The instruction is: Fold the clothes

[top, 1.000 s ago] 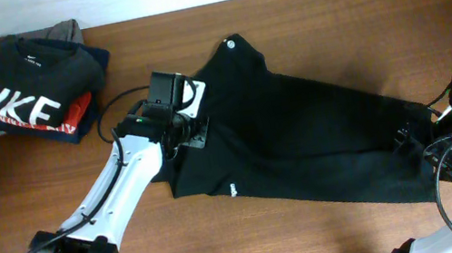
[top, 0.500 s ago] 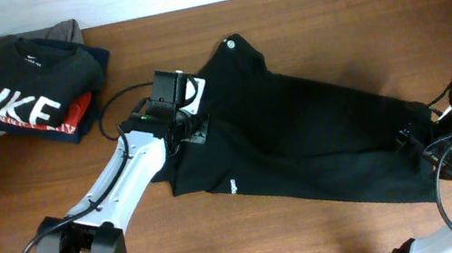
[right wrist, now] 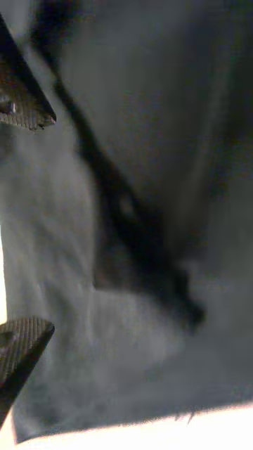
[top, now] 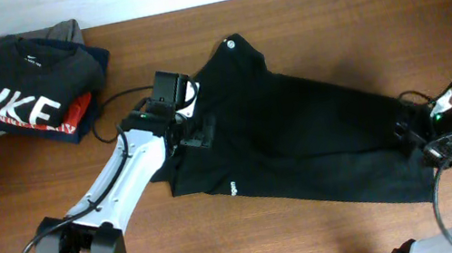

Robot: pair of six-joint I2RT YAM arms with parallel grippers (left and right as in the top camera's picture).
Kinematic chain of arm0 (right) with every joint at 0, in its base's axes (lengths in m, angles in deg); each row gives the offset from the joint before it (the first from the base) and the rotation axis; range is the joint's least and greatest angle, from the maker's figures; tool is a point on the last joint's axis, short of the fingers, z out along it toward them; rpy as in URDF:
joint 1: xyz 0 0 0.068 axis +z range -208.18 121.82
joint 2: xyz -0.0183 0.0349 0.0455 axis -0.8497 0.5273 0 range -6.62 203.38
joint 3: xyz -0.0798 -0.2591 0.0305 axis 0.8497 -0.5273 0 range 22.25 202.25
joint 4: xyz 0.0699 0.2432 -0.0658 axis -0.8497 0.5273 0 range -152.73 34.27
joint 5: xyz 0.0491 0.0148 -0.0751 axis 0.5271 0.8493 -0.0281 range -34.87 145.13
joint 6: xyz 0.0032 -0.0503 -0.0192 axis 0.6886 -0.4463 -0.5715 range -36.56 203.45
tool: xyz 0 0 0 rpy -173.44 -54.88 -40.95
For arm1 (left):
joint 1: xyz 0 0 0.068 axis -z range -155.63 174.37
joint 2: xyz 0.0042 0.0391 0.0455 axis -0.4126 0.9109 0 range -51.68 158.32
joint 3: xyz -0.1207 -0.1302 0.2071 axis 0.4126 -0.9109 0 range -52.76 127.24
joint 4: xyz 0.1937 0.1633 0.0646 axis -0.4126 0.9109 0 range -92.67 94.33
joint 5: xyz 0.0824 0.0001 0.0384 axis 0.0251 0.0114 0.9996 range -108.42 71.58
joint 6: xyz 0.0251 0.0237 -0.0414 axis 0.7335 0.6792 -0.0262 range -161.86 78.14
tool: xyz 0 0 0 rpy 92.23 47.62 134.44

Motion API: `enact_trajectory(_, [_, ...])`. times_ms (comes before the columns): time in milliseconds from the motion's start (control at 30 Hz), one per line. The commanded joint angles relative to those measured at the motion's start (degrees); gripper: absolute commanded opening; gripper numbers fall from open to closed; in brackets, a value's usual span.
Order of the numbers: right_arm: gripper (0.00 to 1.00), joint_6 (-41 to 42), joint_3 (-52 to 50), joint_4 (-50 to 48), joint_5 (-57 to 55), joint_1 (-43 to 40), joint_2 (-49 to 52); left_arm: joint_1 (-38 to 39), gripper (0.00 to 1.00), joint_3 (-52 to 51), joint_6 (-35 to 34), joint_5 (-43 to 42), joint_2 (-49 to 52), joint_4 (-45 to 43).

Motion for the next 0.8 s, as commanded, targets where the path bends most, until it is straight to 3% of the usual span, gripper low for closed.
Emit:
enact_trajectory(0, [0.95, -9.9, 1.5, 0.2, 14.6, 0.1, -7.4, -0.1, 0.99, 2.9, -3.4, 0.7, 0.8, 2.0])
enact_trajectory(67, [0.99, -13.7, 1.5, 0.3, 18.4, 1.3, -10.4, -0.1, 0.99, 3.3, -4.9, 0.7, 0.8, 2.4])
enact_trajectory(167, [0.99, -17.2, 1.5, 0.2, 19.0, 5.4, -13.9, -0.2, 0.99, 3.4, -10.7, 1.8, 0.8, 2.4])
enact_trajectory(400, [0.99, -18.6, 1.5, -4.5, 15.4, 23.8, -13.7, -4.5, 0.99, 3.4, -26.5, 3.2, 0.8, 5.4])
enact_trajectory(567, [0.99, -18.5, 1.5, -10.7, 8.5, 34.6, -11.0, -8.8, 0.99, 3.4, -27.2, 3.2, 0.8, 10.3])
enact_trajectory(767, [0.99, -22.3, 1.5, -14.4, 8.2, 41.7, -6.8, -12.3, 0.99, 3.4, -27.2, 3.2, 0.8, 14.9])
